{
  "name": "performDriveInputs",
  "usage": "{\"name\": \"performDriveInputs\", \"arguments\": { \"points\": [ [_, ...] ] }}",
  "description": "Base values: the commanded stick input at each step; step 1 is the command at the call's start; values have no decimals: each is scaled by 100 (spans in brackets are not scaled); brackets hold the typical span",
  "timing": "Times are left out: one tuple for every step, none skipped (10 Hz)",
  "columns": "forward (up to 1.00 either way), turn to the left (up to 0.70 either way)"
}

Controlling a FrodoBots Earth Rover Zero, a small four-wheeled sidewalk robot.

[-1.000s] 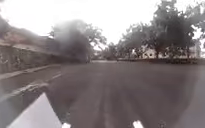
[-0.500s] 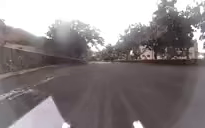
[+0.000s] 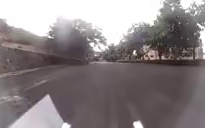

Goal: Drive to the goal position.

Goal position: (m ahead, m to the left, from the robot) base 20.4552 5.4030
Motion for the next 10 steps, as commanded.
{"name": "performDriveInputs", "arguments": {
  "points": [
    [100, 0],
    [100, 0],
    [100, 0],
    [100, -2],
    [100, -7],
    [100, -12],
    [100, -13],
    [100, -8],
    [100, -2],
    [100, -14]
  ]
}}
